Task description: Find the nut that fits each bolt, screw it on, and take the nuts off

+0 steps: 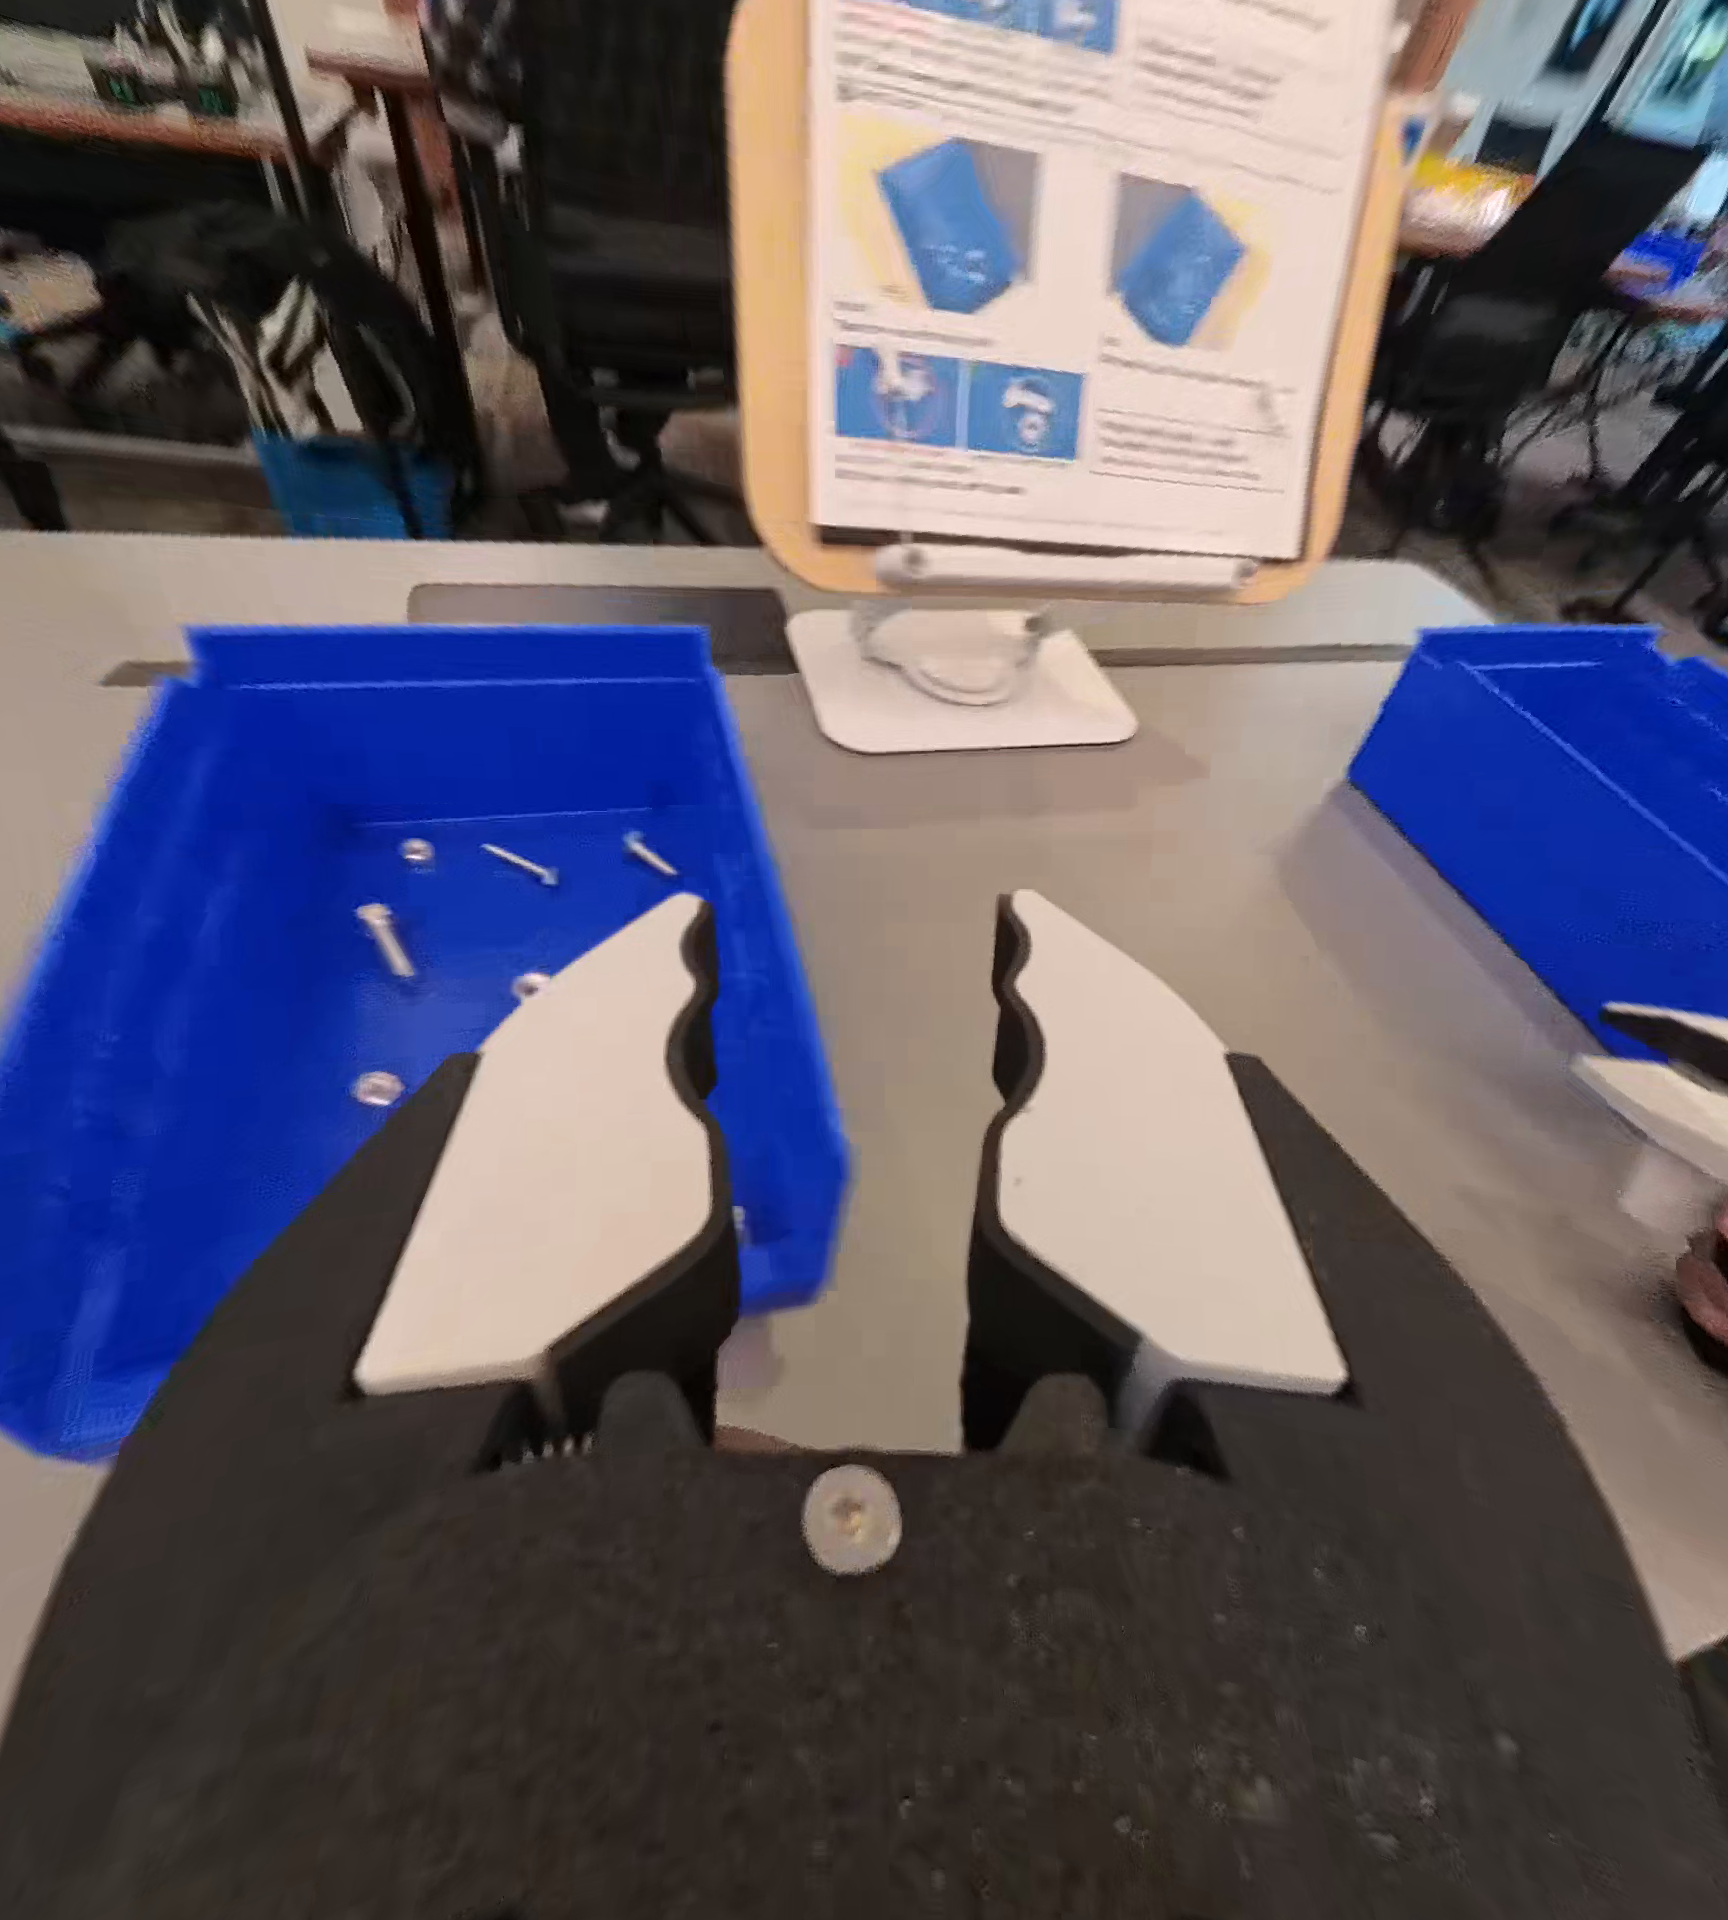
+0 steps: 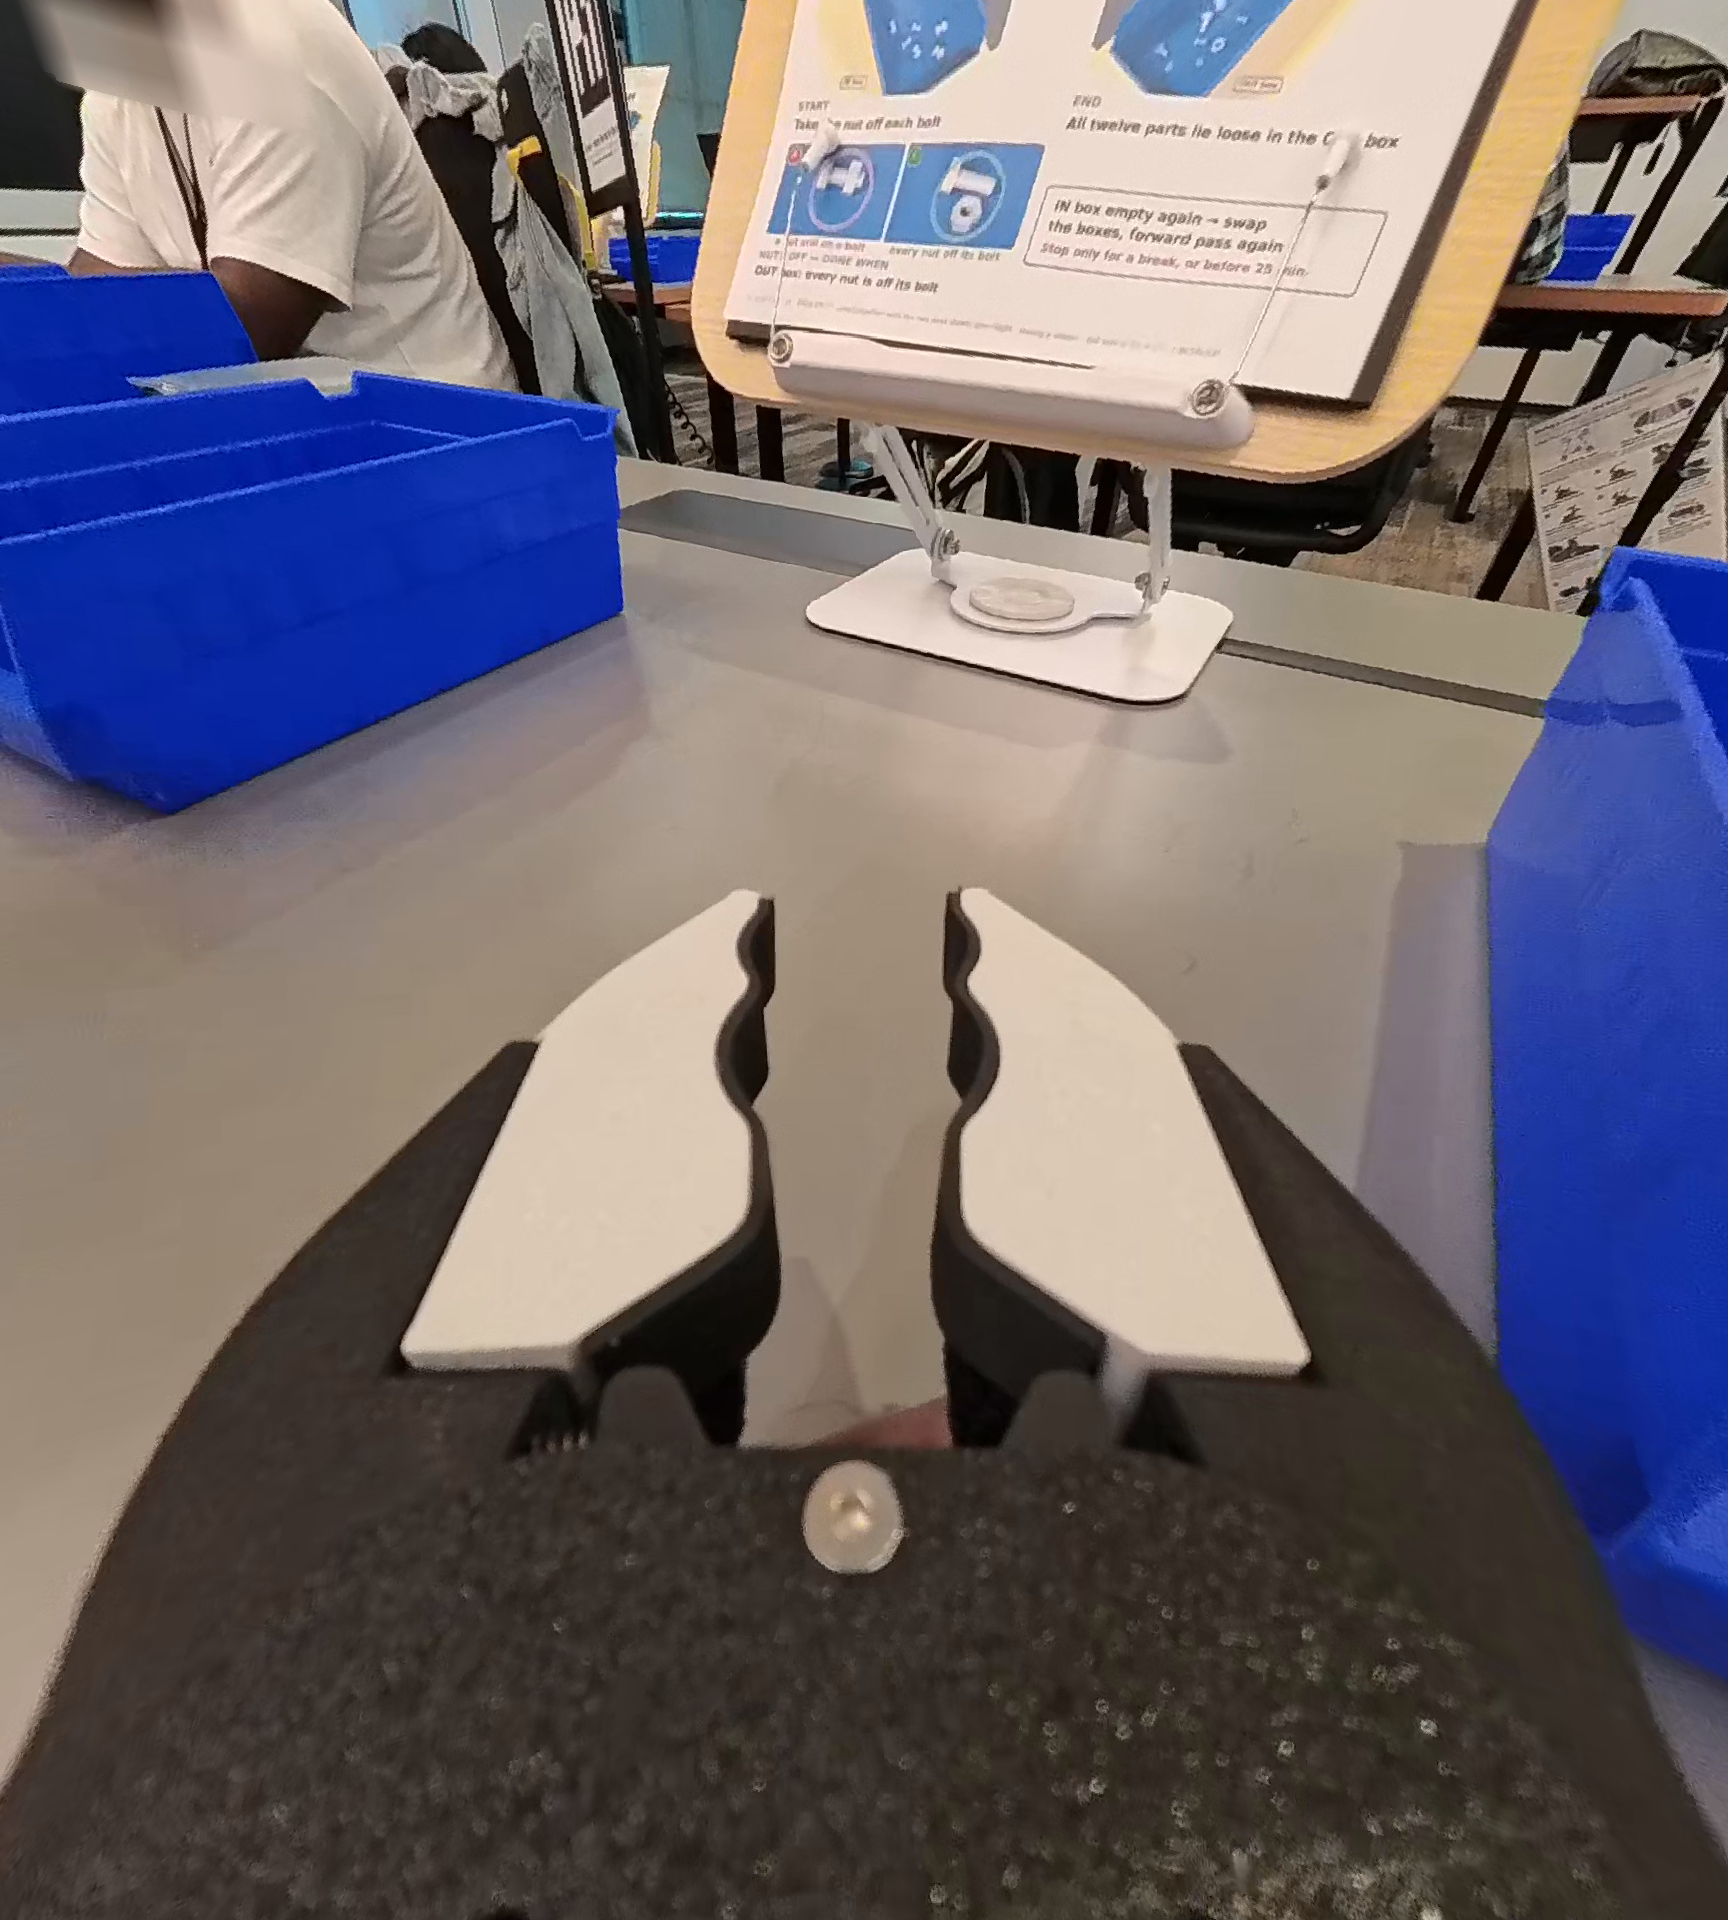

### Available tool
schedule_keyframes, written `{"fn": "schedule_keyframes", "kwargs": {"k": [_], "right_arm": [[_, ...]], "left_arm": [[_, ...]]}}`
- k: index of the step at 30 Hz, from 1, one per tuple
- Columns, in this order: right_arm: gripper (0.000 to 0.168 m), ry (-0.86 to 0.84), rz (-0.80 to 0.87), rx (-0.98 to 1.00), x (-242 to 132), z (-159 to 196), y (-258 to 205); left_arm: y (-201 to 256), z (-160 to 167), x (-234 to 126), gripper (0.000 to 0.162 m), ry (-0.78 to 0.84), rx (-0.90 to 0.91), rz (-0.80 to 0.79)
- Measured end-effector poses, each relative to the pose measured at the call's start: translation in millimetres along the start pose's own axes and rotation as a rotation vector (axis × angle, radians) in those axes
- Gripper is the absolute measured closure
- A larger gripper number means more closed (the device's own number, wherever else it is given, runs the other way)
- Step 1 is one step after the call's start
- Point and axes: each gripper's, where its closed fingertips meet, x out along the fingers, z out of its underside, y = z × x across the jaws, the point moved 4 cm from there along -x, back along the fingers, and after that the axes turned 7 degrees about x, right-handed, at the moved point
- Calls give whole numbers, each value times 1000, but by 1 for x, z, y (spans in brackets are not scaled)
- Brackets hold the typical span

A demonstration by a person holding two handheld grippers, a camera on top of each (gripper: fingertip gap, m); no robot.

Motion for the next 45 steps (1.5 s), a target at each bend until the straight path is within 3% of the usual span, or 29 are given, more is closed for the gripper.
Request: {"fn": "schedule_keyframes", "kwargs": {"k": [3,6,12,17,24,26,27,29,34,38,42,45], "right_arm": [[137,-13,-5,-7,1,1,-1],[138,-21,-9,-5,2,2,-1],[138,-37,-30,11,4,3,-1],[139,-26,-41,24,2,2,0],[139,-22,-49,20,1,1,-2],[140,-22,-52,21,1,1,-2],[140,-22,-52,22,1,1,-2],[140,-23,-53,22,1,2,-2],[140,-22,-54,20,1,2,-2],[141,-26,-58,19,1,2,-3],[141,-45,-75,17,3,3,-4],[141,-67,-158,5,5,5,-11]], "left_arm": [[-60,-33,39,109,-199,-1,-28],[-107,-34,95,106,-420,-55,-54],[-162,37,169,107,-793,-180,-160],[-177,85,188,110,-911,-299,-235],[-175,117,197,114,-983,-301,-314],[-177,122,196,126,-991,-269,-354],[-178,122,196,146,-988,-230,-368],[-177,123,195,152,-995,-199,-358],[-173,117,189,153,-1004,-109,-238],[-150,77,186,153,-895,71,-26],[-95,25,168,153,-775,325,240],[-31,5,144,153,-696,533,507]]}}
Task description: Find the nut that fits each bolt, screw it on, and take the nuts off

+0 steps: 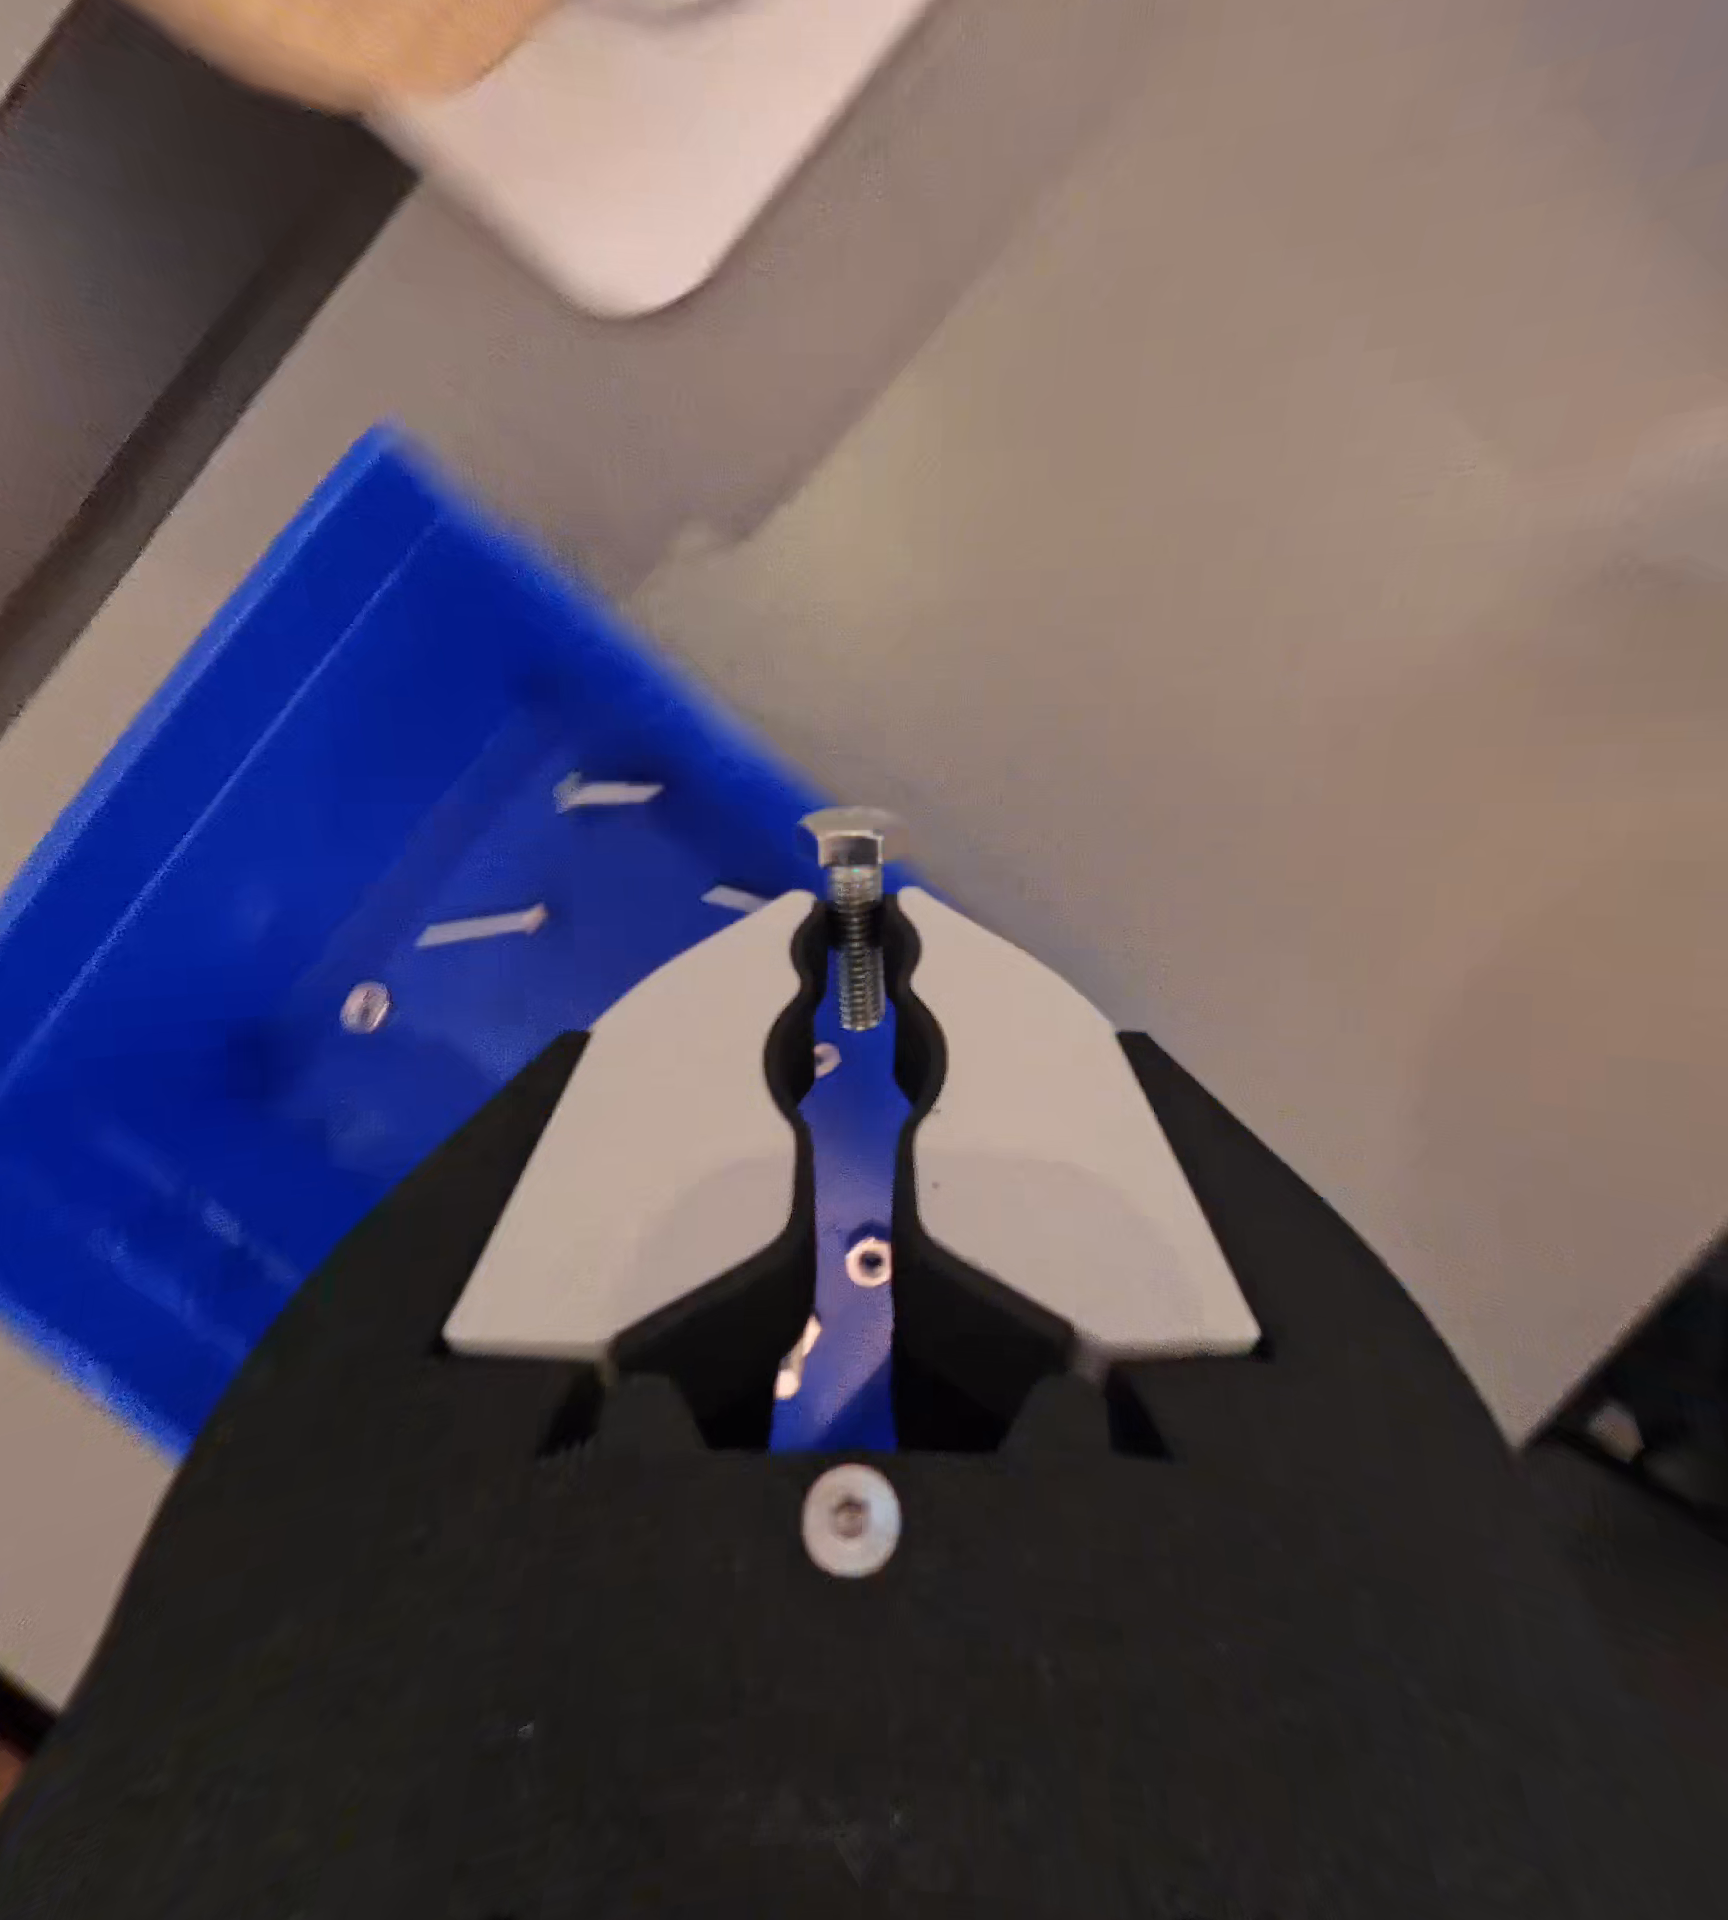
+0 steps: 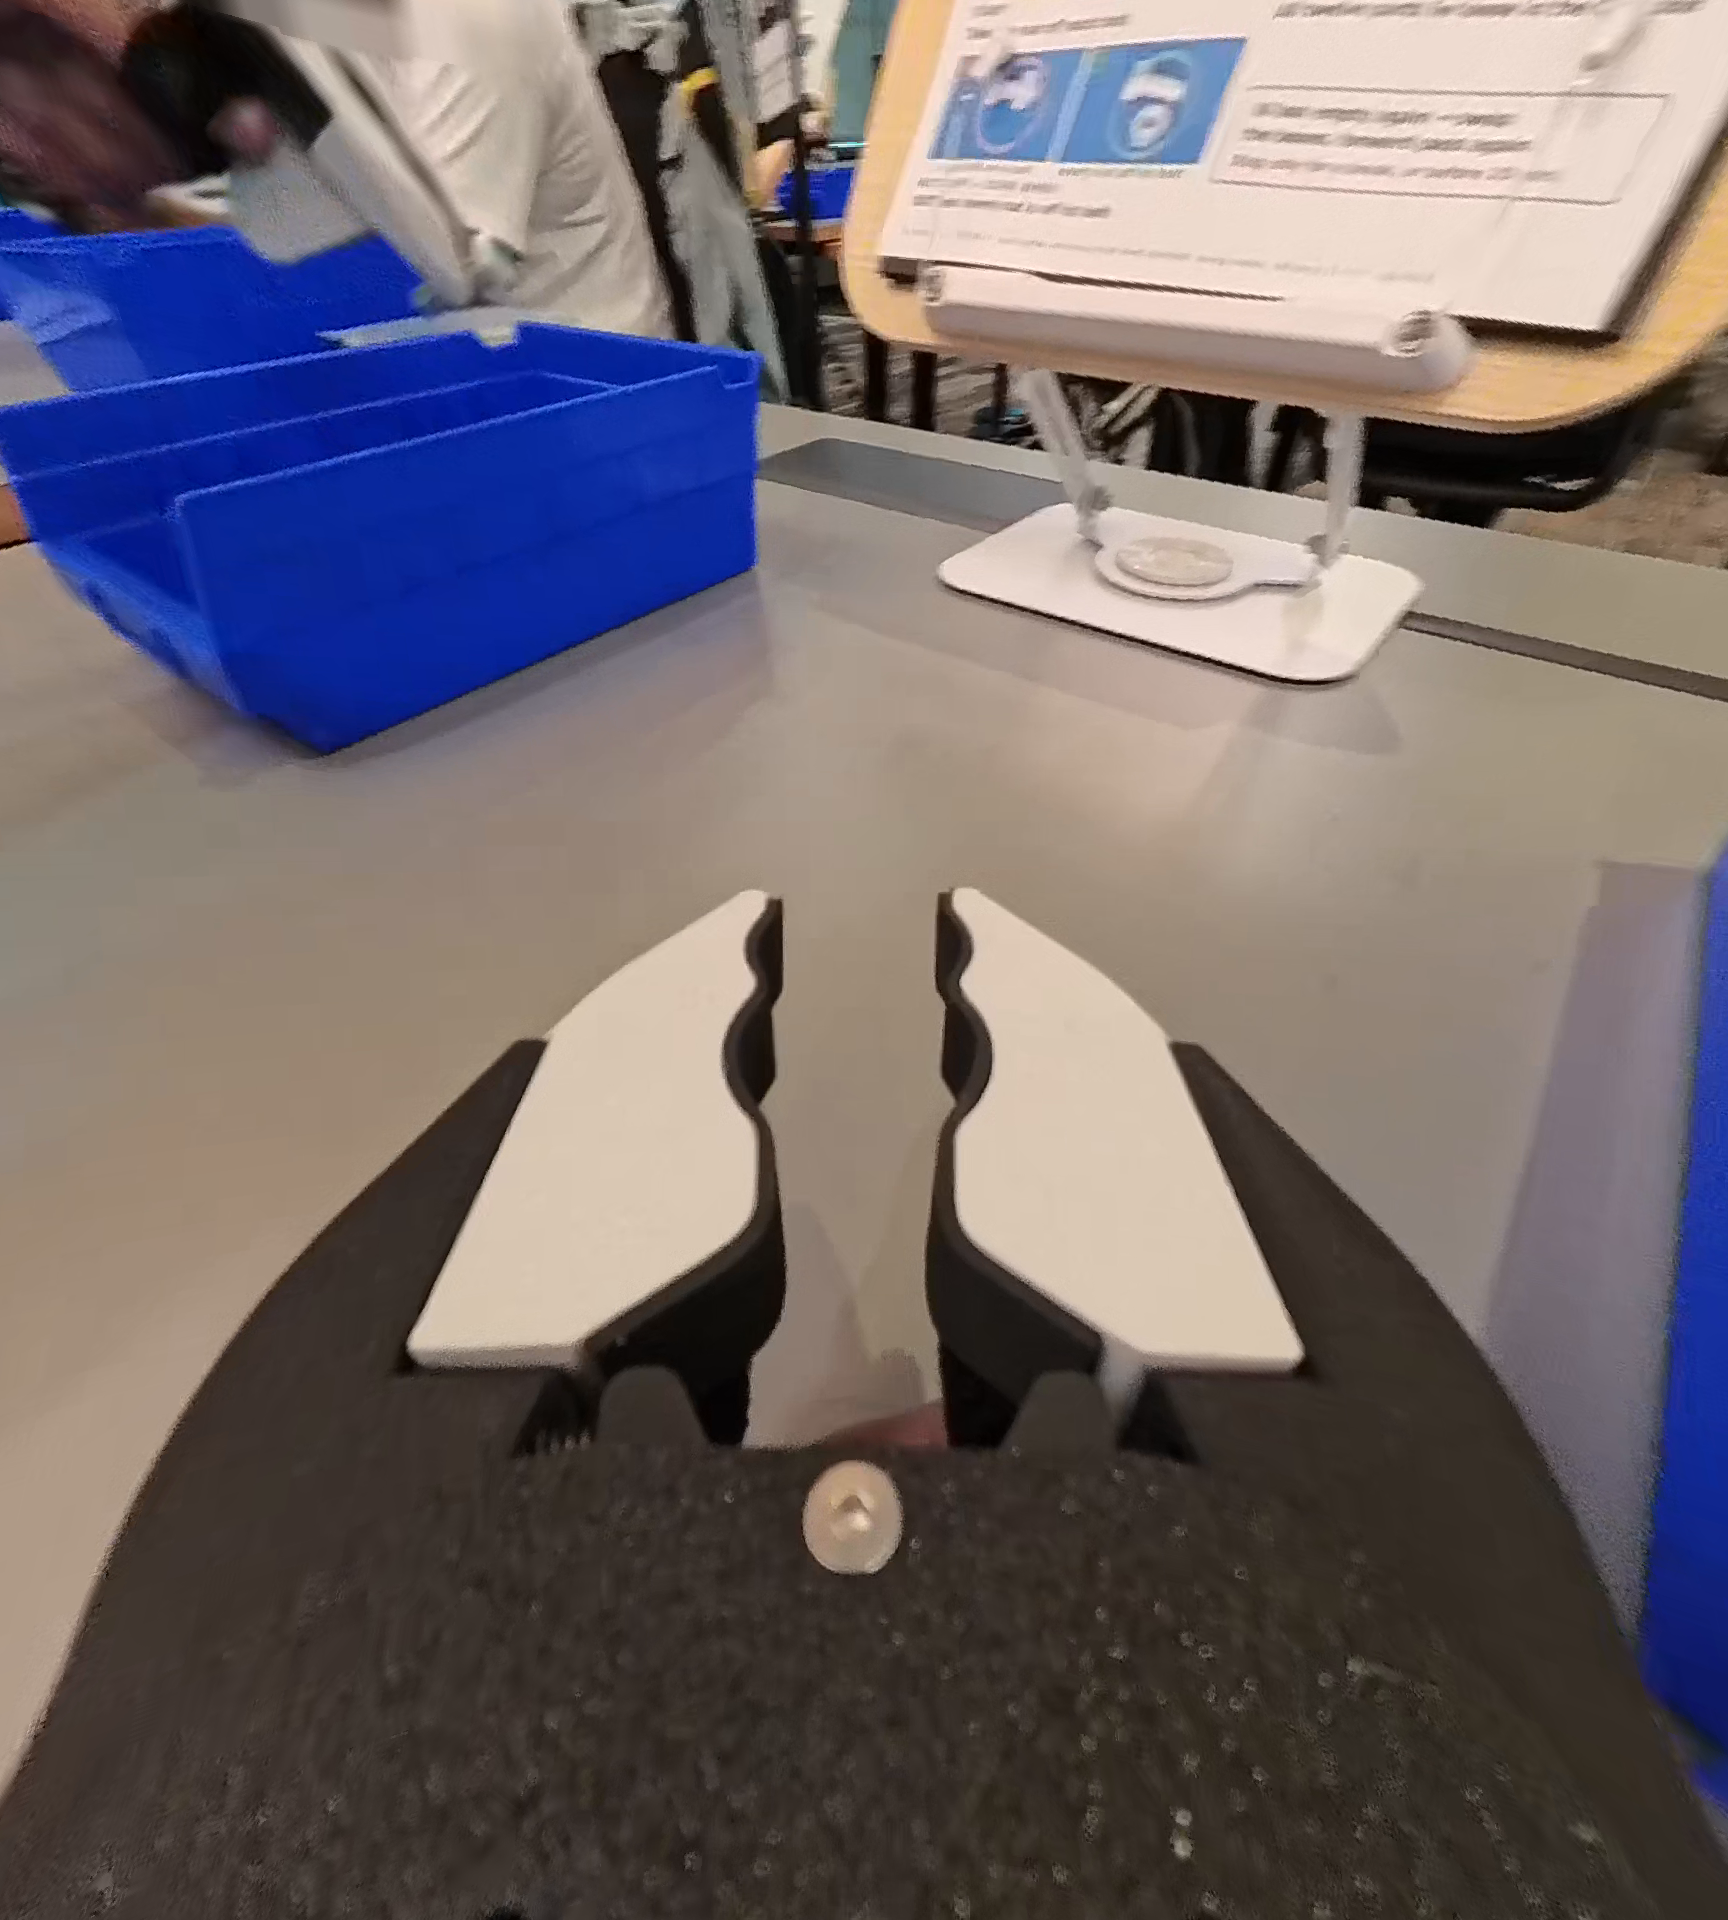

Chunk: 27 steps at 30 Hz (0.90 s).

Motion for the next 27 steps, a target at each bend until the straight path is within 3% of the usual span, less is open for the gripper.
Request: {"fn": "schedule_keyframes", "kwargs": {"k": [6,11,17,22,27], "right_arm": [[133,-76,-392,-44,2,1,-30],[130,-33,-648,137,-3,-16,-43],[136,4,-683,40,-10,-11,-47],[139,-6,-639,-50,-11,-7,-47],[138,-38,-642,49,-5,-5,-41]], "left_arm": [[118,-56,14,153,12,367,242],[207,-77,41,153,-60,631,351],[262,-86,62,153,-153,755,445],[266,-90,72,153,-183,745,474],[268,-89,77,153,-163,751,475]]}}
